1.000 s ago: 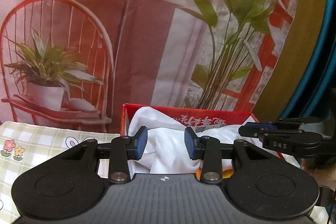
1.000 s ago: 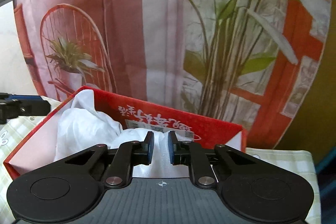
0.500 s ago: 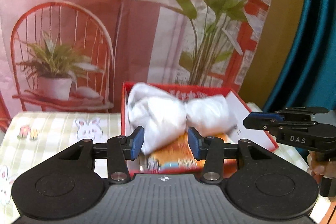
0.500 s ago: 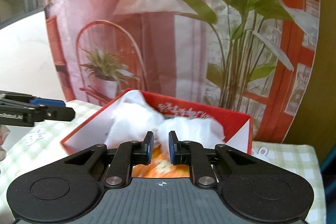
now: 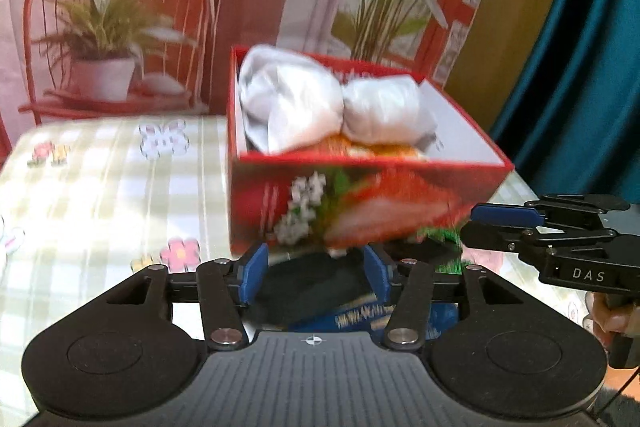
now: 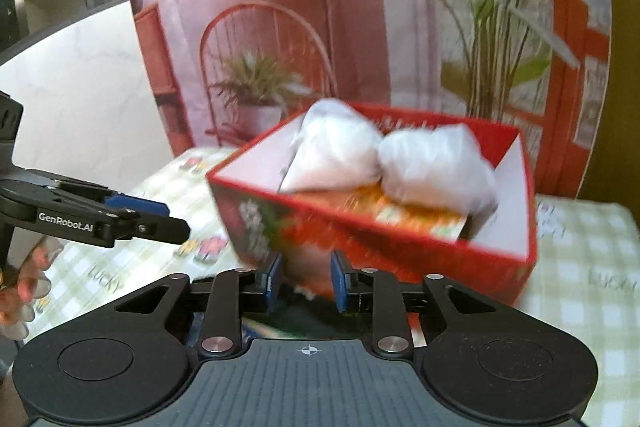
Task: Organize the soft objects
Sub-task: 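Move both grippers down to the blue wet-wipe pack, then close the left gripper on the blue pack while the right gripper grips it too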
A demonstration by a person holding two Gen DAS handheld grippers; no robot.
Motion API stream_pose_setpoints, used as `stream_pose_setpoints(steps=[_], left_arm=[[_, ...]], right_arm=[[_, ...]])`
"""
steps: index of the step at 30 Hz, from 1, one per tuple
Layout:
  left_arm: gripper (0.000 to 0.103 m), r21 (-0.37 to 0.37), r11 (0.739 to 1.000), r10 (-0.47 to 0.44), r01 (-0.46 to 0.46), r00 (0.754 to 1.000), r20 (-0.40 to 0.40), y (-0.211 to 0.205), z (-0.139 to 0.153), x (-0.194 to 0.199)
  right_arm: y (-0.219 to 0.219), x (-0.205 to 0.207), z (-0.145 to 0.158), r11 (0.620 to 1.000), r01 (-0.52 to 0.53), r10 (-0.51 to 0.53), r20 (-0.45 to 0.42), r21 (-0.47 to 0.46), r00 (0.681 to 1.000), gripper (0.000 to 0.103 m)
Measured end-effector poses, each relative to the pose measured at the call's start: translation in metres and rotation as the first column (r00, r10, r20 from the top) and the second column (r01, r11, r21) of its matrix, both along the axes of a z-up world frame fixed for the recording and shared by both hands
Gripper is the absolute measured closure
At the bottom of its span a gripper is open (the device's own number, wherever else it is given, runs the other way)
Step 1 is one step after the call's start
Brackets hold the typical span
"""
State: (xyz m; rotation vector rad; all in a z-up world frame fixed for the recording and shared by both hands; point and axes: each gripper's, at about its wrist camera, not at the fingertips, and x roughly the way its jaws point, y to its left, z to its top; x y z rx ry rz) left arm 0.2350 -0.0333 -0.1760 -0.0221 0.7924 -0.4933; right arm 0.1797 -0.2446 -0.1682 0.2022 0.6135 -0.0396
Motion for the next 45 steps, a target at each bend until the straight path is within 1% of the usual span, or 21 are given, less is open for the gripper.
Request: stream_pose_setpoints(steps=[8,17,18,20,21,23,25,26,31,38,43,45], left_arm=[[0.047,-0.009,1.000,0.002,-0.002,0.999,-0.047,0.001,-0.022,-0.008],[0.047,-0.020,1.000,0.007,-0.009,0.996,-0.090,-0.001,-0.036,-0.010],[0.046,-0.023,1.000,0.010,-0.012,0.995,-0.099,0.000,-0.038,-0.009],[0.040,-0.032,0.999,0.019,-0.023,0.993,-0.120,0.002,-0.041,-0.009],[0.034,-0.036,0.999,0.024,-0.029,0.991,-0.133,0.003,-0.044,-0.009],[0.032,-0.053,0.998,0.030,-0.038,0.987,-0.159,0.005,-0.049,-0.009],[0.032,-0.072,0.997,0.027,-0.041,0.983,-0.181,0.006,-0.054,-0.009],[0.032,-0.077,0.996,0.027,-0.042,0.982,-0.188,0.006,-0.056,-0.009],[0.032,-0.108,0.994,0.012,-0.036,0.977,-0.213,0.006,-0.065,-0.008],[0.032,-0.128,0.991,0.013,-0.044,0.972,-0.236,0.009,-0.075,-0.002],[0.032,-0.142,0.989,0.010,-0.047,0.968,-0.252,0.008,-0.080,0.001],[0.032,-0.145,0.989,0.003,-0.041,0.968,-0.252,0.006,-0.081,0.001]], right_arm=[[0.014,-0.013,-0.025,0.999,-0.006,0.009,-0.052,0.051,0.999,0.076],[0.021,-0.020,-0.044,0.996,-0.002,0.011,-0.100,0.089,0.995,0.074],[0.021,-0.021,-0.045,0.996,-0.002,0.011,-0.103,0.093,0.995,0.071],[0.022,-0.020,-0.048,0.995,-0.006,0.018,-0.112,0.103,0.994,0.066],[0.023,-0.020,-0.049,0.994,-0.014,0.027,-0.116,0.108,0.993,0.061],[0.028,-0.020,-0.050,0.995,-0.032,0.045,-0.127,0.098,0.991,0.058],[0.033,-0.020,-0.053,0.995,-0.047,0.058,-0.139,0.083,0.989,0.049],[0.035,-0.019,-0.054,0.995,-0.052,0.064,-0.143,0.082,0.988,0.048],[0.037,-0.016,-0.063,0.995,-0.053,0.066,-0.169,0.083,0.983,0.047],[0.032,-0.015,-0.074,0.993,-0.035,0.057,-0.193,0.117,0.980,0.048],[0.033,-0.014,-0.076,0.990,-0.051,0.075,-0.192,0.129,0.978,0.058],[0.034,-0.013,-0.076,0.991,-0.060,0.082,-0.190,0.122,0.978,0.060]])
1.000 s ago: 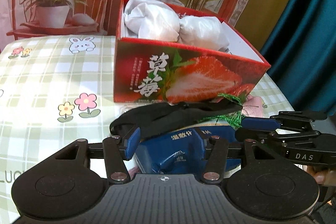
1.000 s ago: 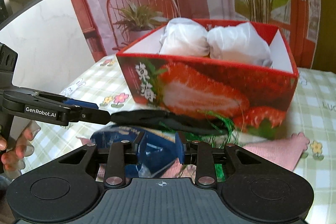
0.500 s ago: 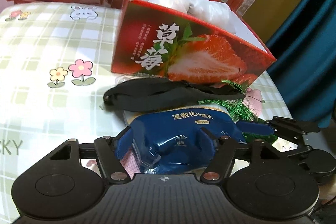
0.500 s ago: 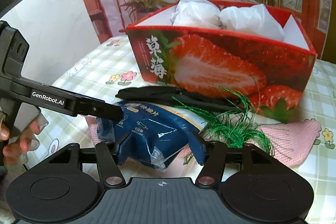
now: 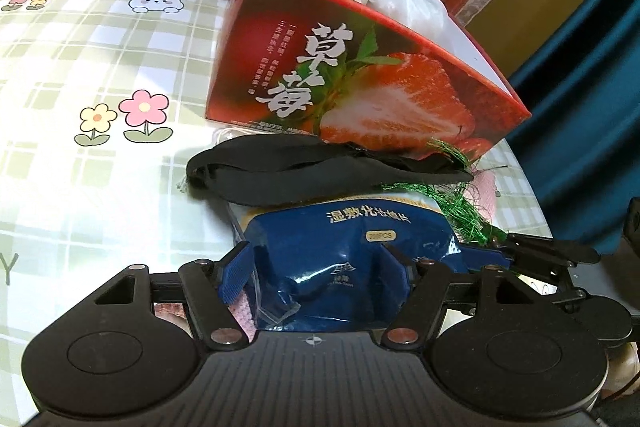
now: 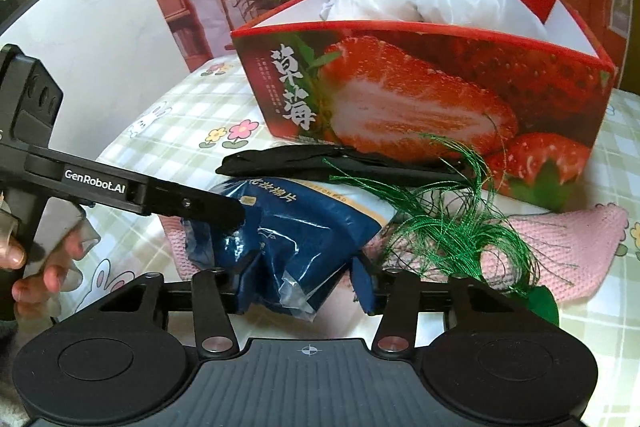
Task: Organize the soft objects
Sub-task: 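Close the left gripper on the blue pack while the right gripper grips it too, then lift the blue pack into the red box and open both grippers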
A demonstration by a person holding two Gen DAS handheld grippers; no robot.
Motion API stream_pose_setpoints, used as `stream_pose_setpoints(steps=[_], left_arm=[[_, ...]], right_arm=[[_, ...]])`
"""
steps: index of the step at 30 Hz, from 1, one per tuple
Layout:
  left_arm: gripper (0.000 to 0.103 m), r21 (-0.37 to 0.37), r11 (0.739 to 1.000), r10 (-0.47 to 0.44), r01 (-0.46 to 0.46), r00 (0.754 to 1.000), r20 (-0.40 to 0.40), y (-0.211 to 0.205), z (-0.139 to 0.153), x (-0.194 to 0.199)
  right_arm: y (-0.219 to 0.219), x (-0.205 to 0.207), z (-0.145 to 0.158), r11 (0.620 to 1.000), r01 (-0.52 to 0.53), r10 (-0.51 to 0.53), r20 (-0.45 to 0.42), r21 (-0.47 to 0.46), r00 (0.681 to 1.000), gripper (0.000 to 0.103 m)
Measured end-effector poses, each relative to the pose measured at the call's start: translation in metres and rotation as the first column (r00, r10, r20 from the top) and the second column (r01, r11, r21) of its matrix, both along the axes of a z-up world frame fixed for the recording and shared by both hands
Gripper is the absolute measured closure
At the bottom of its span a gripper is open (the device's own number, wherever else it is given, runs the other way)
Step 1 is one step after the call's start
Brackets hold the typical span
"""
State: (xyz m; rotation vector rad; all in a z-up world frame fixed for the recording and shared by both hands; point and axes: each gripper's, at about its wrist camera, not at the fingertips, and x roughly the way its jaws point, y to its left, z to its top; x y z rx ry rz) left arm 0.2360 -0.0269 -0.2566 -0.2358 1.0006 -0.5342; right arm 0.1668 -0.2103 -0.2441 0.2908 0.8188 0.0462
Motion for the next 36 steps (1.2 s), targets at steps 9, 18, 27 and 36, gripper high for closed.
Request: stream_pose_setpoints(steps=[9,18,27,36], left_arm=[[0.043,-0.028,0.999,-0.024,0.025,0.998,0.052,0.004,0.019,-0.007],[0.043,-0.037,0.999,-0.026,0.032,0.987,0.158,0.020,0.066,-0.031],[0.043,-0.072,0.997,0.017,0.006,0.951,0.308,0.038,0.120,-0.052],[0.043,-0.085,0.996,0.023,0.015,0.905,0.424,0.021,0.160,-0.039]], right_arm=[[0.003,0.000,0.011,0.999,-0.034,0.033,0.025,0.007,0.999,0.068],[0.008,-0.003,0.047,0.996,-0.080,0.076,0.119,0.034,0.990,0.069],[0.022,-0.006,0.095,0.989,-0.148,0.150,0.253,-0.028,0.956,0.069],[0.019,0.001,0.145,0.977,-0.153,0.198,0.370,-0.147,0.908,0.069]])
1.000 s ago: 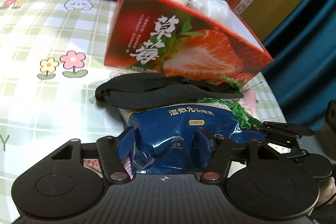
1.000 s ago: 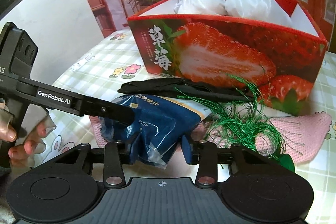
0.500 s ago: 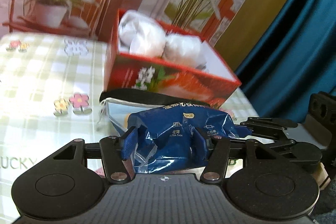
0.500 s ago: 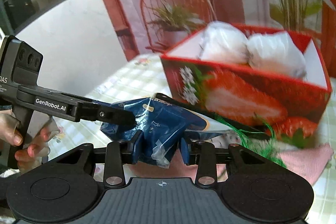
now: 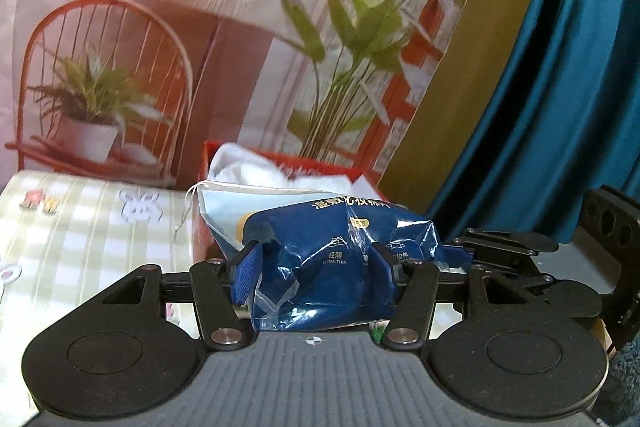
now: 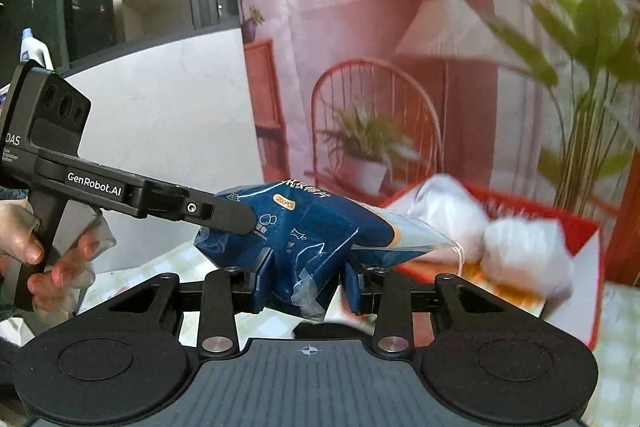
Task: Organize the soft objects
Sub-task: 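Lift the blue pack into the red box and open both grippers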
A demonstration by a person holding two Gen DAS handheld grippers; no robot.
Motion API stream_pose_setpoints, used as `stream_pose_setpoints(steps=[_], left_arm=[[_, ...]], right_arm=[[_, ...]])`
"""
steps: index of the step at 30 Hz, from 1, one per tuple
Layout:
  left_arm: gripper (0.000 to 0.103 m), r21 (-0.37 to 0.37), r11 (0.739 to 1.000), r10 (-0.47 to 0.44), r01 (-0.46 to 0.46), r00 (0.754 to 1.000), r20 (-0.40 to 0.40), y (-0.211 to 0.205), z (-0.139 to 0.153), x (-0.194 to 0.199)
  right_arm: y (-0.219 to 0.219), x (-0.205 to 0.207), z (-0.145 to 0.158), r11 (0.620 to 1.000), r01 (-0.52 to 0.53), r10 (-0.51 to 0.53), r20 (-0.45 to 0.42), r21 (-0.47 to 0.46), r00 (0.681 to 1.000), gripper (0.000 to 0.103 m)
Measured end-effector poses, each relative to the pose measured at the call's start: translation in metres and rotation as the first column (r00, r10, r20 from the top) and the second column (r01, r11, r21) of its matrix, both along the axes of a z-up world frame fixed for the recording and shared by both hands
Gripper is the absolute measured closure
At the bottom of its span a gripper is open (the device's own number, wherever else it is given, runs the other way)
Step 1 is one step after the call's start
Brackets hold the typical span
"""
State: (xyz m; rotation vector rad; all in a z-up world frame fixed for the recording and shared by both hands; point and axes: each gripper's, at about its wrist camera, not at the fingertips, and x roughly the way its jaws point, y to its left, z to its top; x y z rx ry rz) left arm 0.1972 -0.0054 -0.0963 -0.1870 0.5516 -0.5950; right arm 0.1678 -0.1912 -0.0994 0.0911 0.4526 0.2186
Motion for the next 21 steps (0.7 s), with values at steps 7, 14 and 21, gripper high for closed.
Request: stream_pose_setpoints(steps=[7,14,21], left_arm=[[0.043,-0.017,1.000,-0.012,0.013,1.000,0.026,-0.029,0.002,0.046],[0.043,0.018,1.000,-0.019,0.019,1.000,0.022,-0.061,-0.011,0.103],[0.043,0.050,0.999,-0.021,0.023,0.999,-0.035,-0.083,-0.036,0.139]], right_arm=[[-0.036,0.021,0.015,0.997,0.053,-0.051,0.043,-0.047,0.998,0.069],[-0.075,0.048,0.009,0.988,0.123,-0.119,0.044,-0.097,0.992,0.069],[-0.104,0.076,-0.014,0.975,0.190,-0.194,-0.017,-0.113,0.981,0.069]])
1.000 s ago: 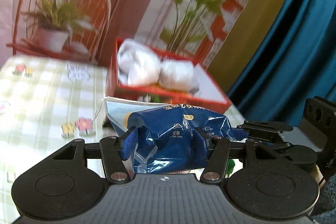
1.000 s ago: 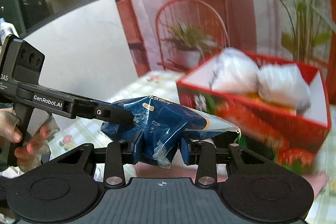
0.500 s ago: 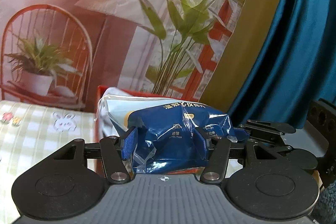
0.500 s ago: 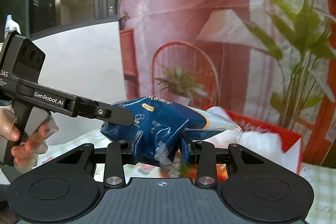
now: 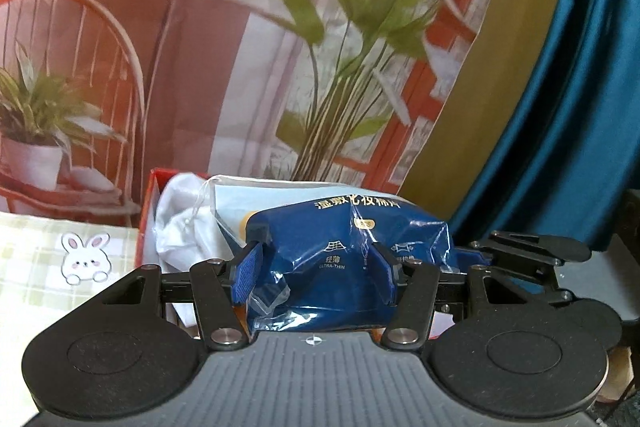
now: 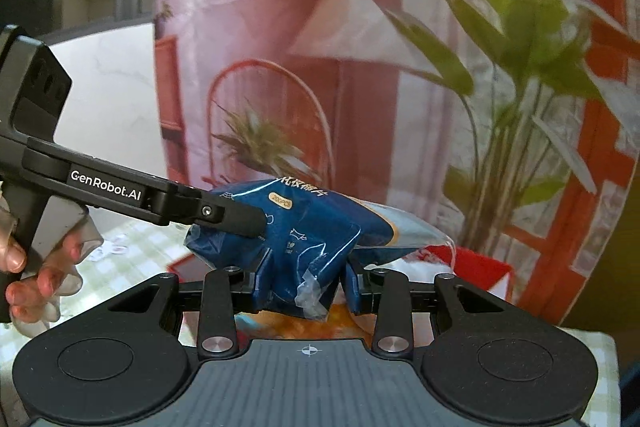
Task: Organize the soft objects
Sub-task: 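Lift the blue pack into the red box and open both grippers, then close the left gripper on the black eye mask while the right gripper grips it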
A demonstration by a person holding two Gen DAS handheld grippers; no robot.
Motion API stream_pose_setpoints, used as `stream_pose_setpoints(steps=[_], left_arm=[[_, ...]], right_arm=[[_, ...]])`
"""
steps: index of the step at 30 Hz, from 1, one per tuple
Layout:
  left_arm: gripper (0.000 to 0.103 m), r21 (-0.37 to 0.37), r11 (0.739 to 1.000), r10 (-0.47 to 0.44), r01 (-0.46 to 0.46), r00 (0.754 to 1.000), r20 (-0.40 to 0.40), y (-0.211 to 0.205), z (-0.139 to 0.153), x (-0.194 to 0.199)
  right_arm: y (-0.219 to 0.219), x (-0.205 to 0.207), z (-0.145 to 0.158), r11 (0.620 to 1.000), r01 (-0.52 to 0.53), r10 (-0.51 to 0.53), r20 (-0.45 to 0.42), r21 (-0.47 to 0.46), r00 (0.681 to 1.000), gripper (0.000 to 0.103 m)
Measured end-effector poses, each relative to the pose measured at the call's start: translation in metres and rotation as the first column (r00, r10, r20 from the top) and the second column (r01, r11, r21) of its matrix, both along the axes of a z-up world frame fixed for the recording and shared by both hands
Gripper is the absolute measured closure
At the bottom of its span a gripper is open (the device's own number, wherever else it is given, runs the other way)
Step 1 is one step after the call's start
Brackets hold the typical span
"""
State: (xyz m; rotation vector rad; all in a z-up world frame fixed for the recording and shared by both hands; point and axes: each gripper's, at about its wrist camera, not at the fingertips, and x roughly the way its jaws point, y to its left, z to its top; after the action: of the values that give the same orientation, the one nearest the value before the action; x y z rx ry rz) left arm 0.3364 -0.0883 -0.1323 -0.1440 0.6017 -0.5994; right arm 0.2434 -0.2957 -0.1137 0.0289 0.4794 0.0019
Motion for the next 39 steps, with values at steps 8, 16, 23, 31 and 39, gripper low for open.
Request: stream_pose_setpoints(steps=[8,16,23,31,39], left_arm=[[0.041,0.069,0.998,-0.003,0.006,0.999,-0.041,-0.009,-0.021,0.010],[0.041,0.082,0.997,0.011,-0.009,1.000,-0.022,0.020,-0.019,-0.002],[0.041,0.042,0.998,0.045,-0.043,0.997,-0.055,0.055,-0.018,-0.024],[0.039,0.053,0.994,0.098,-0.092,0.989,-0.112,0.084,-0.043,-0.040],[0.038,0.094,0.987,0.146,-0.129,0.967,-0.207,0.096,-0.090,-0.040]], right_arm=[[-0.022,0.016,-0.029,0.996,0.077,-0.072,-0.095,0.048,0.993,0.068],[-0.025,0.001,-0.046,0.989,0.150,-0.147,-0.144,0.010,0.979,0.067],[-0.009,-0.029,-0.030,0.993,0.110,-0.108,-0.059,0.033,0.992,0.067],[0.015,-0.056,-0.044,0.996,0.052,-0.048,-0.065,0.072,0.997,0.067],[0.023,-0.057,-0.087,0.990,0.068,-0.046,-0.176,0.122,0.983,0.067]])
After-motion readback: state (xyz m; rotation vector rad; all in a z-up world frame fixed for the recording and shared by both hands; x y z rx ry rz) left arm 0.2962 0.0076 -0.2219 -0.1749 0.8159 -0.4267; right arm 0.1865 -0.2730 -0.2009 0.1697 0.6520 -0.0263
